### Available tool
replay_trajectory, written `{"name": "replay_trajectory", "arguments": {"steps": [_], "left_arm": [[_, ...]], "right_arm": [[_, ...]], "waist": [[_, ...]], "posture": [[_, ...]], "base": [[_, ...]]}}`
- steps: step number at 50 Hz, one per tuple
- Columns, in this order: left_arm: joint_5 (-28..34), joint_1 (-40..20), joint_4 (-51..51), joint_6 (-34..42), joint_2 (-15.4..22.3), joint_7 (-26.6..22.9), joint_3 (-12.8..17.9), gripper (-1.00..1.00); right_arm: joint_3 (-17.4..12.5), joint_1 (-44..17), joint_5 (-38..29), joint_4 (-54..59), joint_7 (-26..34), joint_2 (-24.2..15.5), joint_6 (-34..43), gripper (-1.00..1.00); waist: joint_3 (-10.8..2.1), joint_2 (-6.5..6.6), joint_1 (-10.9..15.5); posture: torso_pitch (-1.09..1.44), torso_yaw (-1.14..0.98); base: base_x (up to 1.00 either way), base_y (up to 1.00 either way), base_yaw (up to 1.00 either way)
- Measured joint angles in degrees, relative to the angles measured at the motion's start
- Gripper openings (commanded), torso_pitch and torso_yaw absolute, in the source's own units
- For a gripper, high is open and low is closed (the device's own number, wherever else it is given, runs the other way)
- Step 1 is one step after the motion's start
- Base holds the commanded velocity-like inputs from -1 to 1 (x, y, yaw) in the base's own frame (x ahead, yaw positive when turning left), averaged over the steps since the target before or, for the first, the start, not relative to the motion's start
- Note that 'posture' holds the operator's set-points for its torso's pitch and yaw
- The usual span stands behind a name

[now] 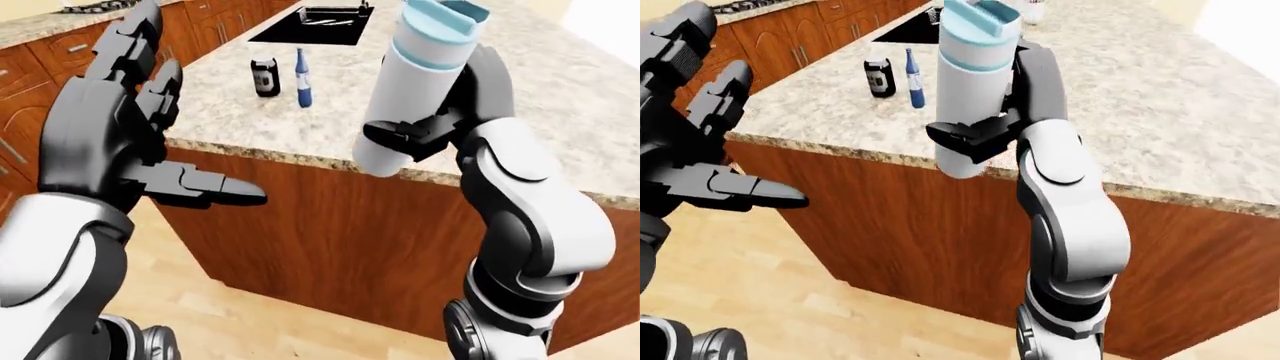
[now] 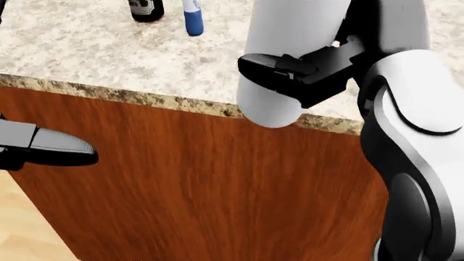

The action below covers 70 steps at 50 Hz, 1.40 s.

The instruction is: Move the drinks to the dining counter.

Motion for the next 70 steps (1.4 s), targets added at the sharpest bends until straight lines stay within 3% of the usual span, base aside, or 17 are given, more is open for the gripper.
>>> {"name": "replay_trajectory", "arguments": {"steps": [3, 5, 11, 16, 20, 22, 24, 28, 32, 35, 36, 39, 45, 48, 50, 59, 70], "left_arm": [[0.36, 0.02, 0.27, -0.36, 0.25, 0.07, 0.32, 1.00], [0.83, 1.81, 1.14, 0.60, -0.16, 0.26, 0.62, 1.00], [1.15, 1.05, 0.87, 1.35, -0.02, 0.05, 0.54, 1.00], [1.49, 0.95, 0.78, 0.26, 0.07, -0.05, 0.42, 1.00], [1.80, 0.90, 1.24, -0.39, -0.13, -0.14, -0.14, 1.00], [1.48, 2.07, 1.58, 0.23, -1.04, -0.48, -1.09, 1.00], [0.94, 1.69, 1.57, 1.61, -0.79, -0.94, -1.00, 1.00], [1.13, 0.08, -0.13, 1.52, -0.15, -1.06, 0.96, 1.00], [0.74, -0.86, 0.34, 1.42, -0.33, -1.43, 0.52, 1.00], [0.39, -0.89, -0.51, 2.10, 0.04, -1.59, 1.32, 1.00], [0.50, -0.84, -0.55, 2.17, 0.14, -1.53, 1.65, 1.00], [0.81, 0.13, -0.27, 3.39, 0.09, -1.33, 2.44, 1.00], [0.52, -0.28, -1.68, 2.36, -0.36, -1.39, 1.63, 1.00], [0.27, 0.17, -0.56, 2.72, -0.30, -1.62, 1.09, 1.00], [0.54, -0.05, 0.45, 2.58, -0.19, -1.48, 0.93, 1.00], [1.36, 0.73, -0.17, 1.85, -0.24, -1.18, 1.03, 1.00], [2.10, 3.15, 0.15, -0.33, -0.68, -1.73, -0.29, 1.00]], "right_arm": [[0.06, -0.75, 0.44, 0.12, -0.17, 0.29, -0.83, -1.00], [1.38, 1.03, 1.23, 0.98, 0.10, 1.02, -0.26, -1.00], [1.43, 0.82, 2.37, 1.71, 0.16, 0.58, 2.17, -1.00], [1.14, -0.27, 2.30, -0.06, -0.28, 0.26, 0.33, -1.00], [0.94, -0.39, 2.55, 0.45, -0.21, -0.13, -0.19, -1.00], [0.42, 1.26, 2.37, 1.38, -0.38, -0.37, 0.40, -1.00], [0.16, 1.24, 1.94, 2.72, -0.72, -0.67, 1.73, -1.00], [0.10, -0.37, 1.68, 0.84, -0.95, -0.94, 1.61, -1.00], [-0.22, 0.60, 0.97, 0.81, -1.22, 3.96, 1.42, -1.00], [1.70, -1.53, 1.86, 1.12, -0.35, 0.81, 1.69, -1.00], [1.66, -2.64, 1.94, 1.17, -0.22, 0.16, 1.82, -1.00], [1.61, -1.77, 2.09, -0.43, 0.01, -0.57, 1.25, -1.00], [-0.26, -1.59, 1.09, 0.82, -0.42, -1.56, 2.85, -1.00], [-0.62, -2.47, 0.96, 0.98, -0.42, -1.91, 3.07, -1.00], [-0.60, -3.95, 1.13, 1.70, -0.31, -2.28, 3.21, -1.00], [0.17, -6.82, 0.69, 9.94, -0.32, -2.85, -1.13, -1.00], [-3.25, -12.13, 1.51, 33.04, -6.51, -5.33, -16.75, -1.00]], "waist": [[0.73, 2.76, -0.08], [2.13, 2.80, 0.08], [0.70, 1.50, -1.20], [0.10, -0.59, -2.21], [-0.91, -4.56, -3.43], [1.09, -5.21, -4.09], [1.43, -6.60, -4.27], [1.55, -3.78, -2.79], [-0.26, -2.93, -1.69], [-0.16, -1.41, -0.20], [-0.22, 0.06, 0.56], [0.73, 0.74, 0.29], [2.06, -2.29, 1.28], [1.70, -1.33, 1.18], [0.82, 1.04, 0.44], [0.87, -0.97, 0.97], [0.96, 0.01, 1.13]], "posture": [[0.00, 0.00], [0.00, 0.00], [0.00, 0.00], [0.00, 0.00], [0.00, 0.00], [0.00, 0.00], [0.00, 0.00], [0.00, 0.00], [0.00, 0.00], [0.00, 0.00], [0.00, 0.00], [0.00, 0.00], [0.00, 0.00], [0.00, 0.00], [0.00, 0.00], [0.00, 0.00], [0.00, 0.00]], "base": [[0.28, -0.57, 0.00], [0.25, -0.77, 0.00], [0.24, -0.92, 0.00], [0.25, -0.93, 0.00], [0.16, -0.81, 0.00], [0.02, -0.16, 0.00], [0.00, 0.00, 0.00], [0.00, 0.00, 0.00], [-0.53, 0.00, 0.00], [-0.65, 0.00, 0.00], [-0.41, 0.00, 0.00], [0.00, 0.00, 0.00], [0.00, 0.00, 0.00], [0.00, 0.00, 0.00], [0.00, 0.00, 0.00], [0.00, 0.00, 0.00], [0.00, 0.00, 0.00]]}}
